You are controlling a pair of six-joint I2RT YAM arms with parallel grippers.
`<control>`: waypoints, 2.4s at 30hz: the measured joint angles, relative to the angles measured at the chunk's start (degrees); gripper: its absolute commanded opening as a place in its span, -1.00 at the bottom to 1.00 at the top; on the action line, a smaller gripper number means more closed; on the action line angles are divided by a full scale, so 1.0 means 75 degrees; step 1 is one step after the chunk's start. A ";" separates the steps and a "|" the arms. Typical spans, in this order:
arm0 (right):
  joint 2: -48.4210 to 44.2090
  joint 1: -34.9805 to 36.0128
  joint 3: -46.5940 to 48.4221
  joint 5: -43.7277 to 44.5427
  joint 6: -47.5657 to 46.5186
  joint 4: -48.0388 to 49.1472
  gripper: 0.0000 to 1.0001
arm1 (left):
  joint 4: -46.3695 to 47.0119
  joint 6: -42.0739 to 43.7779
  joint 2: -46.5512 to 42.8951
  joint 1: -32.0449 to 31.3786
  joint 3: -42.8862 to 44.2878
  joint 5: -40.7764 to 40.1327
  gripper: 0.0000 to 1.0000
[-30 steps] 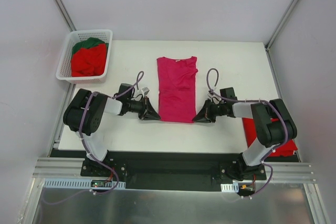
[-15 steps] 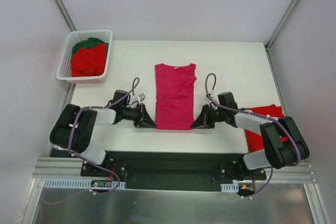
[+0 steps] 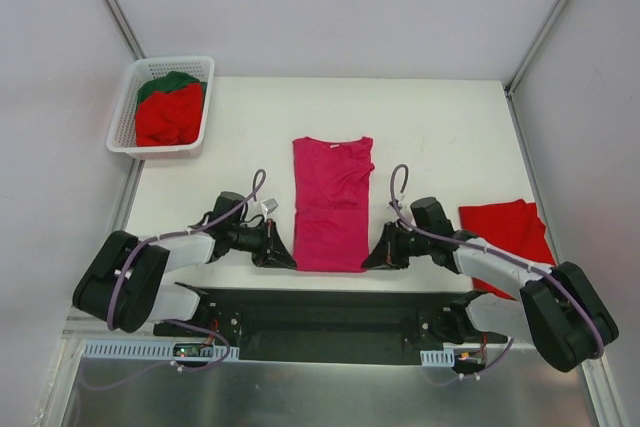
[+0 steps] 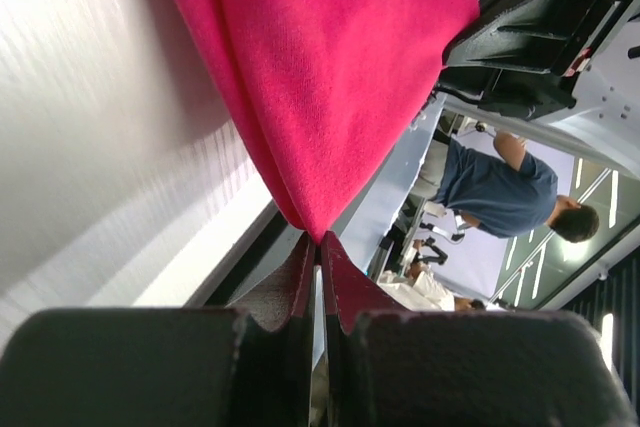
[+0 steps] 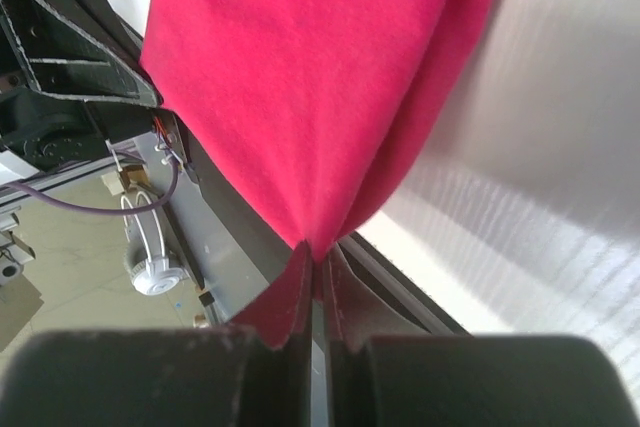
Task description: Fold and stack the t-shirts
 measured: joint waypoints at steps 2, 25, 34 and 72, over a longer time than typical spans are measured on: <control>-0.0251 0.0166 -0.0090 0.0108 0.0085 -0.0058 -0.97 | -0.0032 -0.0108 -0.0321 -0.0105 -0.0152 -0.0052 -1.00; -0.1495 0.0525 0.1821 0.0828 -0.0624 -0.2981 -0.98 | -0.1979 -0.0262 -0.1784 -0.0434 0.1941 -0.0557 -1.00; -0.1192 0.0163 0.3311 0.0947 -0.1189 -0.3876 -0.98 | -0.2897 0.0157 -0.1626 -0.0428 0.3002 -0.0650 -1.00; 0.1871 -0.1431 0.5619 0.0347 -0.2200 -0.4150 -0.98 | -0.4083 0.1647 0.0749 0.0895 0.5639 -0.0545 -1.00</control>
